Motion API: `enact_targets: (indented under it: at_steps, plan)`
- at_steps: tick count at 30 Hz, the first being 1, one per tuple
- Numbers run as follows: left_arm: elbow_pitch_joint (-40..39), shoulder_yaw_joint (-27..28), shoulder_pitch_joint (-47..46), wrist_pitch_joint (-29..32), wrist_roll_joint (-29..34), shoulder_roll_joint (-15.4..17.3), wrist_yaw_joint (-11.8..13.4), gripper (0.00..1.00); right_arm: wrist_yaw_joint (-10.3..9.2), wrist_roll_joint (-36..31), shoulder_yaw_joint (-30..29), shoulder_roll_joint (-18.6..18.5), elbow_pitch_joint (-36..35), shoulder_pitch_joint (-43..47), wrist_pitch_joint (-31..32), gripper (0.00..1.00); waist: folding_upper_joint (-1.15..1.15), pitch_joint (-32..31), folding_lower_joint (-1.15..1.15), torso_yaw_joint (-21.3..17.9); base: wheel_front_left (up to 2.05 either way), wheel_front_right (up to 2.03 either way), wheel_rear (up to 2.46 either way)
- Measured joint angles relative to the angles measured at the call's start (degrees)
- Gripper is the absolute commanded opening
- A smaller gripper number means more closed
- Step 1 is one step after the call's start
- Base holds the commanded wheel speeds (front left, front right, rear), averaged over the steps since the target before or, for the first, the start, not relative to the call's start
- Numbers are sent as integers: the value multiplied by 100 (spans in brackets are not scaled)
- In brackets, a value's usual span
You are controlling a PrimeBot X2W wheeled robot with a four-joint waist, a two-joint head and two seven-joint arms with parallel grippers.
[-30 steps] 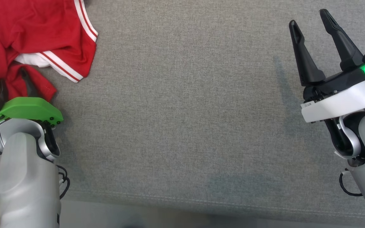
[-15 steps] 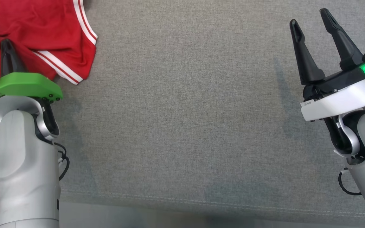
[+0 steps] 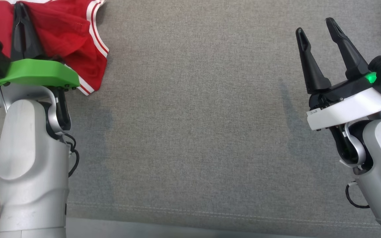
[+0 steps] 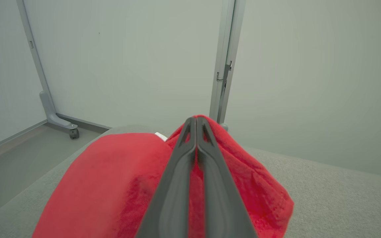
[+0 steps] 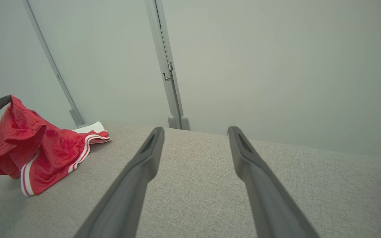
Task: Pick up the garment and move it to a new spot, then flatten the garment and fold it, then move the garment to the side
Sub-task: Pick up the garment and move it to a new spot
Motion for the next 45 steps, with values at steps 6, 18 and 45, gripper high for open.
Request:
enact_targets:
  at_steps: [6,18,45]
  plan:
    - [-286,-266,-3,-16,77,4,-147,0,4,48,30,91,190,141,-102,100,0,-269,0,-91,0,0,0]
    - [-576,-861,-494,-16,391,16,-454,0,-10,216,10,221,448,519,-224,100,0,-819,0,-480,0,0,0]
    - [-810,-1653,-2312,900,-371,16,-649,0,4,322,205,570,500,578,-370,100,0,-1237,0,-1826,0,0,0]
